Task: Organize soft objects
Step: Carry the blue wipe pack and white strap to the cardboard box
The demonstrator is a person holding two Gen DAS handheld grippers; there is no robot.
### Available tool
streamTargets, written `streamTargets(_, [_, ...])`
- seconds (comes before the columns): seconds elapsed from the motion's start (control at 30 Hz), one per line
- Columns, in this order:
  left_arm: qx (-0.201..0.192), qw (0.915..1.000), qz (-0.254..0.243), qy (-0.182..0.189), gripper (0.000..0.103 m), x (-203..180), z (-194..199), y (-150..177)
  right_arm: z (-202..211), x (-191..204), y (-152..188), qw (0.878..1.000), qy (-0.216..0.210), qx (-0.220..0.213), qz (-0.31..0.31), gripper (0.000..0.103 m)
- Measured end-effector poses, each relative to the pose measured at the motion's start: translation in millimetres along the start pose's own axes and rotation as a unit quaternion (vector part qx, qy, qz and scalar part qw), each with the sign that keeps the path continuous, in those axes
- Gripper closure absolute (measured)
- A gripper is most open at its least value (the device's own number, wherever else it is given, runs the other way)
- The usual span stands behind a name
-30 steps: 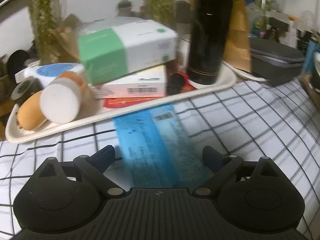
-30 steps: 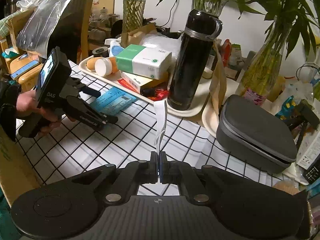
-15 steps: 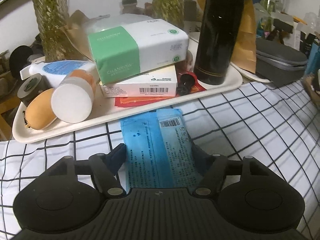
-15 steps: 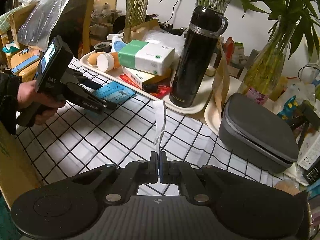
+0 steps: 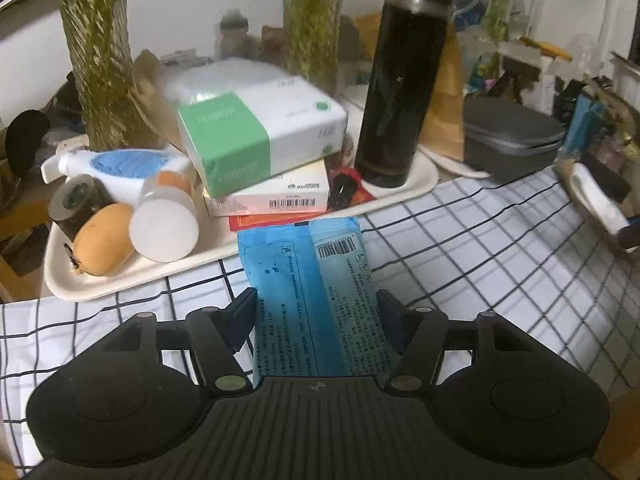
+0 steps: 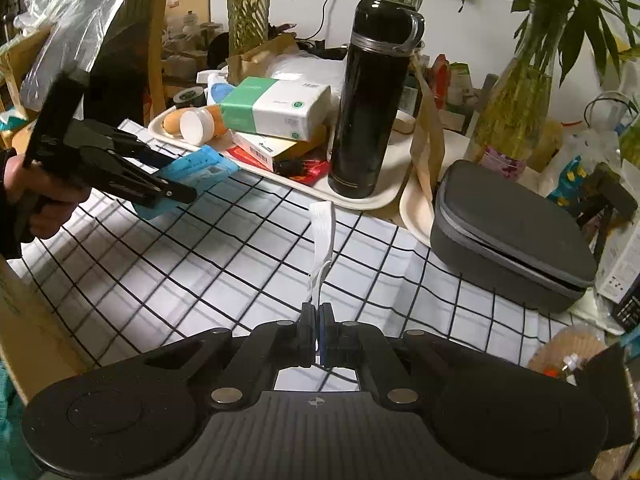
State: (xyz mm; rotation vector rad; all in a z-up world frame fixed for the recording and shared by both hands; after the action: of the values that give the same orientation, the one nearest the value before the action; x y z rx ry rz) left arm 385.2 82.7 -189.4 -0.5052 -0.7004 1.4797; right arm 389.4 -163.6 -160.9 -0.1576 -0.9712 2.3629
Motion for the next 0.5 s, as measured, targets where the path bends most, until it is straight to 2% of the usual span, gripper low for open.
streamTargets(0.3, [-0.048,0.9984,0.028,-0.007,0.041,17.9,54.9,-7.2,20.8,9.4,-10.0,1.0,0.002,-0.029,-0.012,0.099])
streamTargets(0.5, [-0.079,0.9963,0.031,-0.012,0.041,15.7,89.9,-5.4,41.3,20.1,-14.8,0.998,-0.001,-0.054,-0.022,0.099])
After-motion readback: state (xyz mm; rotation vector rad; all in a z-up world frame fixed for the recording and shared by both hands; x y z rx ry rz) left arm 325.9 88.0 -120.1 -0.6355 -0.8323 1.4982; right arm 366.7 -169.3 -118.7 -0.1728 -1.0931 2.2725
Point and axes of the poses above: each gripper's, at about its wrist camera, not at the fingertips, and z roughly against the way its jaws point, x to its left, y to its underside, the point moved 8 cm from there along -z, roughly the way its jaws point, and after that the axes turned 12 degrees about -y, right-handed, at the moved point
